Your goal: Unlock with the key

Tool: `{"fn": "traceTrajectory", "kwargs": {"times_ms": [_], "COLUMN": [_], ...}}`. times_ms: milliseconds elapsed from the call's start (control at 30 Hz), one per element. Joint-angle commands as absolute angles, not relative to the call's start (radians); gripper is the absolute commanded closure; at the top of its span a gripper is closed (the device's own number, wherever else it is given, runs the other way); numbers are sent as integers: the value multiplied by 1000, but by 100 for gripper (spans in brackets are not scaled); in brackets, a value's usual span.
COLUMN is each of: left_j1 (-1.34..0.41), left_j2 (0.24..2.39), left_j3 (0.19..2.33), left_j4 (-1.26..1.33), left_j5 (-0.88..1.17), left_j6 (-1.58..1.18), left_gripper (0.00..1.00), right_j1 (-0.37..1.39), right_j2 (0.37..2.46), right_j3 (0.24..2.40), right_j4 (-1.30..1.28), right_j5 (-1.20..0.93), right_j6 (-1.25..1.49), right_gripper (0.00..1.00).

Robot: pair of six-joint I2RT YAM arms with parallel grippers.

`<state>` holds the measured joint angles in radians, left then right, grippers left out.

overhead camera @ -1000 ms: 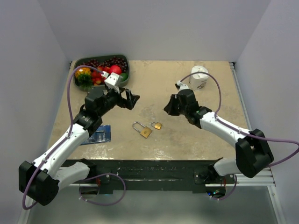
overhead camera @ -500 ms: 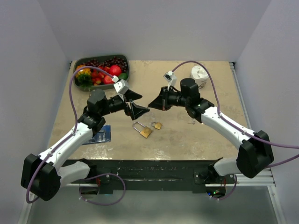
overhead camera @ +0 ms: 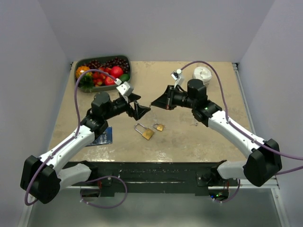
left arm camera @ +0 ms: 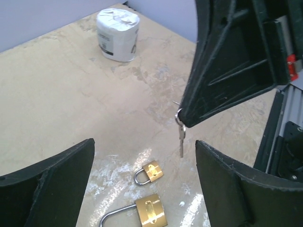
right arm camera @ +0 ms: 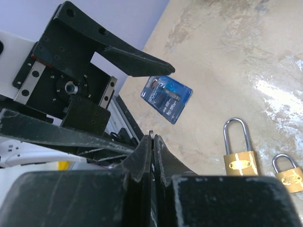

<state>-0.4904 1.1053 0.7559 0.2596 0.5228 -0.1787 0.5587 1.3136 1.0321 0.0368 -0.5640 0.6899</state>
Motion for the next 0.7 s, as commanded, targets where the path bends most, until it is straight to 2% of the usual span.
{"fn": "traceTrajectory", "kwargs": {"times_ms": [0, 200, 267, 567, 667], "left_j1": [-492, -495, -497, -506, -506], "left_j2": [1085, 1114, 1123, 1154, 1160], "left_j3": [742, 735, 738, 738, 739], "left_j4": [291, 319, 322, 348, 360], "left_j5": [397, 452, 478, 540, 537], "left_j6": [-153, -164, -166, -181, -190], "left_gripper": [9, 15, 19, 23, 29], "right_j1": [561, 563, 561, 561, 561], "right_j2": [1281, 1285, 1282, 1281, 1284], "right_j3": [1011, 1003, 1002, 993, 991], "right_j4": [98, 118, 117, 103, 98], "right_j5": [-508, -503, -497, -463, -460], "right_j6": [787, 824, 828, 827, 822], "right_gripper": [100, 100, 100, 100, 100]}}
